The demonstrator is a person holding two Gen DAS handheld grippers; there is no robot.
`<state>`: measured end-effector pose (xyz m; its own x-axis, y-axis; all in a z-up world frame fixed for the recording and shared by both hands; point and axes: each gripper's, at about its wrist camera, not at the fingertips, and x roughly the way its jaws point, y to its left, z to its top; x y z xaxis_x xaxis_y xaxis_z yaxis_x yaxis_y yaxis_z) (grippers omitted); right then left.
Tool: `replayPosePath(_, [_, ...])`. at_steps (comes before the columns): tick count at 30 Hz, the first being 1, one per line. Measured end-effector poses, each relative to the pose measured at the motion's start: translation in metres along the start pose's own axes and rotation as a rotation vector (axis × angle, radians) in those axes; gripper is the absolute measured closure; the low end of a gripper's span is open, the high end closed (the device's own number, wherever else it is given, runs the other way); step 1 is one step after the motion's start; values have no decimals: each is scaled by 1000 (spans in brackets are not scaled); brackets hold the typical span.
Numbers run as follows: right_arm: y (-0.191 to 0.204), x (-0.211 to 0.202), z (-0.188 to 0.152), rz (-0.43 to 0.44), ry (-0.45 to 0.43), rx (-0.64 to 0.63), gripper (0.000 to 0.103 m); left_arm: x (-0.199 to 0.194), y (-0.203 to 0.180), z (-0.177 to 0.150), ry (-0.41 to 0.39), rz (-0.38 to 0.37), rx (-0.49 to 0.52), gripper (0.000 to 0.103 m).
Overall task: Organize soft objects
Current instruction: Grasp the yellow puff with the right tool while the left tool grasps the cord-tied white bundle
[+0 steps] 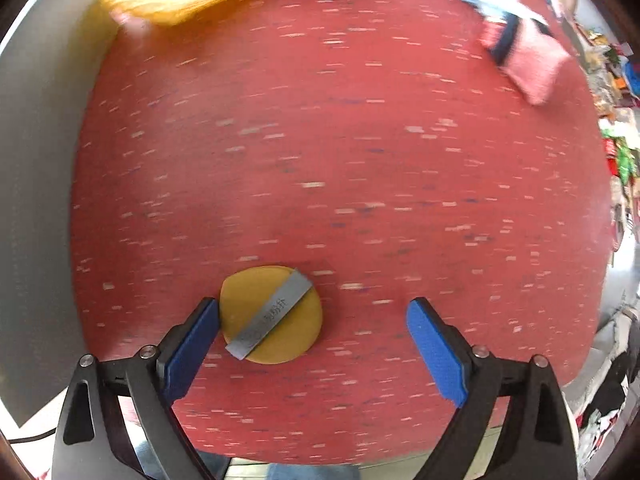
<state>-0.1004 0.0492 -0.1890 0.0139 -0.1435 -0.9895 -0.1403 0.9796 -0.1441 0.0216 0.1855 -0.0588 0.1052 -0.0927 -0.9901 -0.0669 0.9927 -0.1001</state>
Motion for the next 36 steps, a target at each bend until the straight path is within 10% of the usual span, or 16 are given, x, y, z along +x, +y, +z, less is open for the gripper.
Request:
replayPosePath(10, [-120, 14, 8, -11, 25, 222, 1, 66, -86, 95, 53, -97, -115, 0])
replayPosePath(19, [-181, 28, 11, 117, 28, 285, 1, 140, -106, 151, 85, 7, -249, 0])
replayPosePath(31, [-141, 43, 18, 80, 30, 129, 5, 187, -122, 163, 171, 102, -292, 0])
replayPosePath(36, [-123, 36, 14, 85, 13, 127, 30, 181, -136, 167, 131, 95, -225, 37])
